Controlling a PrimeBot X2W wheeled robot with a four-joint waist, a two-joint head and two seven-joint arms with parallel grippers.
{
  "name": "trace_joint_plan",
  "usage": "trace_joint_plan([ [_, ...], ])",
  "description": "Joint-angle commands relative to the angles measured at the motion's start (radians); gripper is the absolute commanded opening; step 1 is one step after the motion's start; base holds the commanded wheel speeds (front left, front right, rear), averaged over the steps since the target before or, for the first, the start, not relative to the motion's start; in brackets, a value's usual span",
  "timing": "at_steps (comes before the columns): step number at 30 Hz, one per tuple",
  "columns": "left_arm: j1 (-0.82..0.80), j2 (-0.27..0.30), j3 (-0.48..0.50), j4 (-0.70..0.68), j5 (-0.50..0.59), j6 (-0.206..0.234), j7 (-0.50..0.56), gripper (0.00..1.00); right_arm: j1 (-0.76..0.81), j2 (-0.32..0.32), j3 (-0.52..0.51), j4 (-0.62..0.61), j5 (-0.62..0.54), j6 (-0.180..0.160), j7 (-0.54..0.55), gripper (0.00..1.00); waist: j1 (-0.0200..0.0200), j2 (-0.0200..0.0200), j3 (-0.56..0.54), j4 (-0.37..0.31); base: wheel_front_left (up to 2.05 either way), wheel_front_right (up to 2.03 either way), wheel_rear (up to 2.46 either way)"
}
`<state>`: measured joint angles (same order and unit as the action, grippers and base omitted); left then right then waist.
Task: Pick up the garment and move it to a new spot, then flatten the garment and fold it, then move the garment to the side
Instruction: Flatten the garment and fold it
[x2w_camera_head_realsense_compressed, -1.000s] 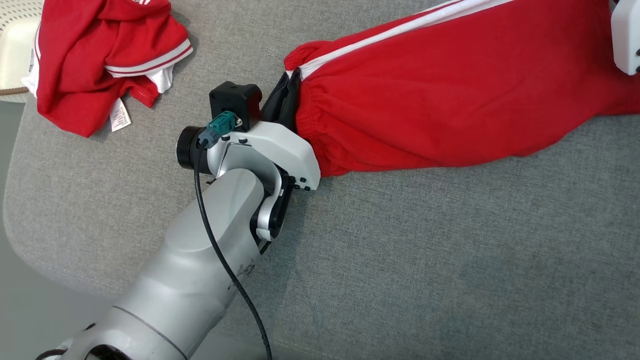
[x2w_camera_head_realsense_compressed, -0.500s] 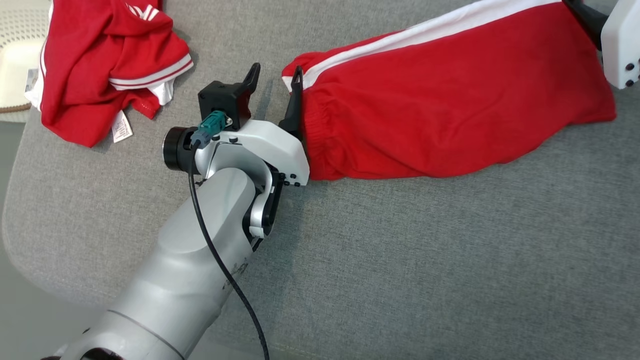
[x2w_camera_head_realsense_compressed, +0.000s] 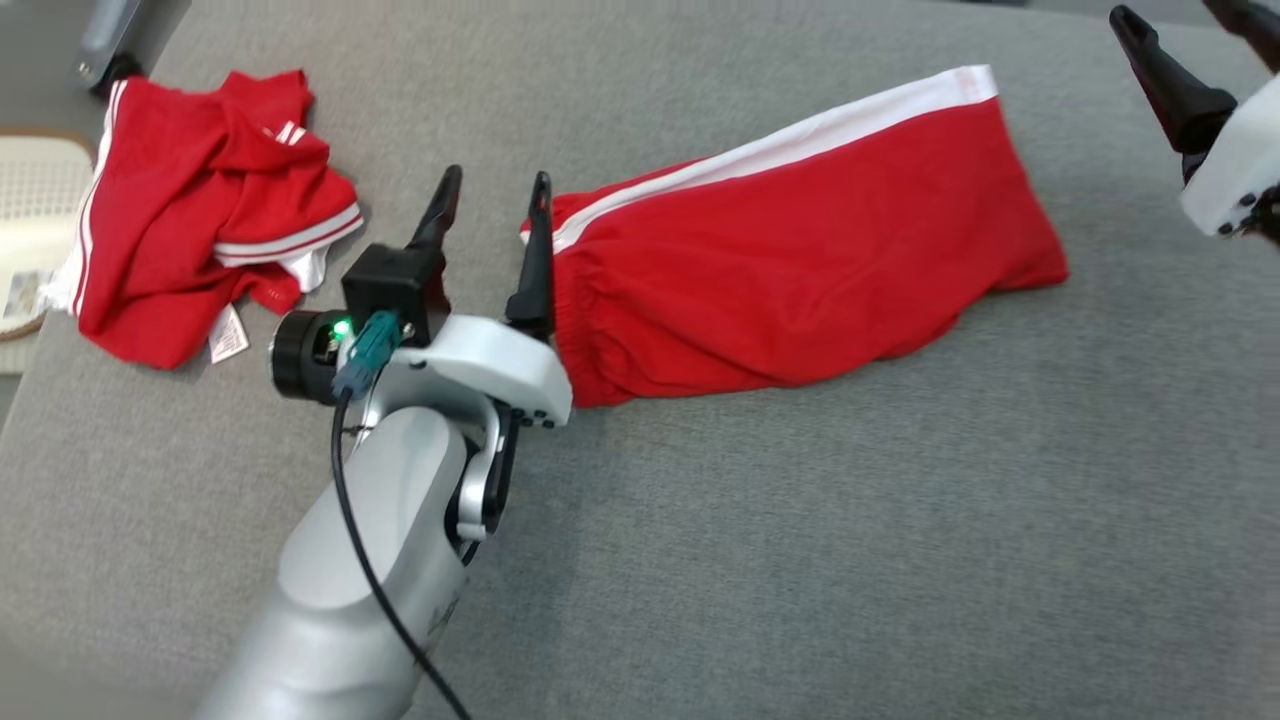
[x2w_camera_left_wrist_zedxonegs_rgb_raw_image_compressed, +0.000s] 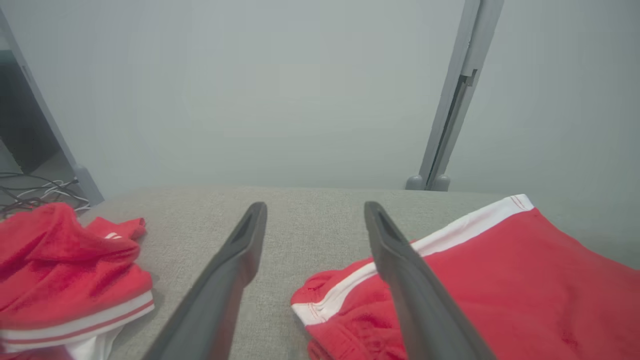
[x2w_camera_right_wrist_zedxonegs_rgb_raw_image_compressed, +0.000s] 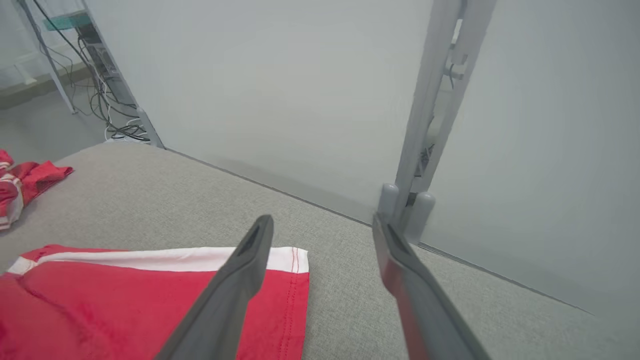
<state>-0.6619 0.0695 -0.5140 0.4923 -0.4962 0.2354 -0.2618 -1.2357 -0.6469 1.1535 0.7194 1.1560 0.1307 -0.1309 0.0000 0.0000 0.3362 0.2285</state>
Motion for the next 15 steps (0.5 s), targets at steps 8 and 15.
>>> trace_joint_plan([
  [8, 0.199, -0.001, 0.151, -0.184, 0.112, -0.047, -0.004, 1.0, 0.212, 0.01, -0.122, -0.089, 0.148, 0.0, -0.12, 1.0, 0.0, 0.0, -0.108, -0.085, 0.0, 0.0, 0.0],
  [15, 0.381, -0.01, 0.282, -0.281, 0.197, -0.095, -0.003, 1.0, 0.442, 0.062, -0.356, -0.149, -0.009, 0.0, -0.135, 1.0, 0.0, 0.0, -0.163, -0.151, 0.0, 0.0, 0.0],
])
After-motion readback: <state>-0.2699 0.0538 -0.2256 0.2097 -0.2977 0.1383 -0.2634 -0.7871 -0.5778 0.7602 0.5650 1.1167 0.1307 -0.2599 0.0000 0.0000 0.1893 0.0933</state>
